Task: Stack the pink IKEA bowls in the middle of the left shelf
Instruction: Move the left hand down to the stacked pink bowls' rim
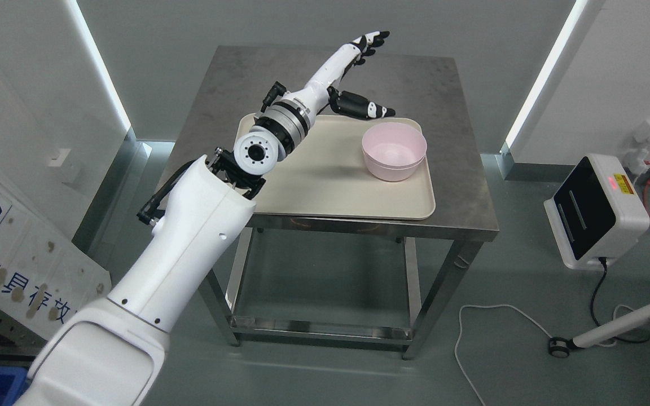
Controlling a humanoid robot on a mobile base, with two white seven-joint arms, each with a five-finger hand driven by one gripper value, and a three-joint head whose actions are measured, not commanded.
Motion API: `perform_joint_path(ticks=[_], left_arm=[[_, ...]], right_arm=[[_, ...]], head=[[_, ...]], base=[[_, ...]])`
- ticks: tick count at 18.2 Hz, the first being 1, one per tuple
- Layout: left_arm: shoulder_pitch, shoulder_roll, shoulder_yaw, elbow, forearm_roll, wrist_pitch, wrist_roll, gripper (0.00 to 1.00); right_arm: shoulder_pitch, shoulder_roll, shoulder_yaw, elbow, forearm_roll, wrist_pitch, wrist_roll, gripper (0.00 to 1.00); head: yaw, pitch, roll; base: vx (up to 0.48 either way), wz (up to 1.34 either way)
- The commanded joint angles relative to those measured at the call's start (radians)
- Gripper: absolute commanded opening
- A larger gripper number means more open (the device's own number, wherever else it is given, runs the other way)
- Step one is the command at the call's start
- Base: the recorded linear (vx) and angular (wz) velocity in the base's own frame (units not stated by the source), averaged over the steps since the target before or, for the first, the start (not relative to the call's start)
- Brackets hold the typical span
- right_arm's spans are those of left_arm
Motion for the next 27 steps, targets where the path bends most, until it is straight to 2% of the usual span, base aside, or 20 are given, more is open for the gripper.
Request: perform_joint_path(ticks=[1, 5, 7, 10, 12, 16, 20, 24, 27], left_arm=[[0.212, 0.018, 0.198, -0.343, -0.013, -0.041, -0.141, 1.00], [0.215, 0.018, 0.104, -0.375, -0.056, -0.046, -0.143, 1.00], [0.157, 0.018, 0.038, -0.365, -0.187, -0.034, -0.156, 0.99], [0.140, 0.018, -0.042, -0.325, -0.382, -0.034, -0.195, 0.99], [0.082, 0.018, -0.089, -0.229, -0.461, -0.034, -0.251, 0.98], [-0.058, 0.018, -0.129, -0.054, -0.542, -0.034, -0.256, 0.97], [-0.099, 0.018, -0.206, 0.066, -0.677, -0.032, -0.276, 0.97], [-0.099, 0.018, -0.221, 0.112, -0.689, 0.058, -0.276, 0.96], [-0.098, 0.018, -0.232, 0.109, -0.682, 0.064, -0.281, 0.93]], right_arm=[[0.029, -0.017, -0.011, -0.034, 0.000, 0.002, -0.001, 1.00], [0.029, -0.017, -0.011, -0.034, 0.000, 0.002, -0.001, 1.00], [0.029, -0.017, -0.011, -0.034, 0.000, 0.004, -0.001, 1.00], [0.029, -0.017, -0.011, -0.034, 0.000, 0.002, -0.001, 1.00], [0.029, -0.017, -0.011, -0.034, 0.000, 0.002, -0.001, 1.00], [0.029, -0.017, -0.011, -0.034, 0.000, 0.004, -0.001, 1.00], [0.029, -0.017, -0.012, -0.034, 0.000, 0.004, -0.001, 1.00], [0.029, -0.017, -0.012, -0.034, 0.000, 0.002, -0.001, 1.00], [0.029, -0.017, -0.011, -0.034, 0.000, 0.004, -0.001, 1.00]], head=[[0.0000, 0.000, 0.000], [0.0000, 0.000, 0.000], [0.0000, 0.000, 0.000], [0.0000, 0.000, 0.000], [0.0000, 0.000, 0.000], [0.0000, 0.000, 0.000], [0.0000, 0.000, 0.000], [0.0000, 0.000, 0.000], [0.0000, 0.000, 0.000]], base=[[0.000, 0.00], [0.000, 0.00], [0.000, 0.00], [0.000, 0.00], [0.000, 0.00], [0.000, 0.00], [0.000, 0.00], [0.000, 0.00], [0.000, 0.00]])
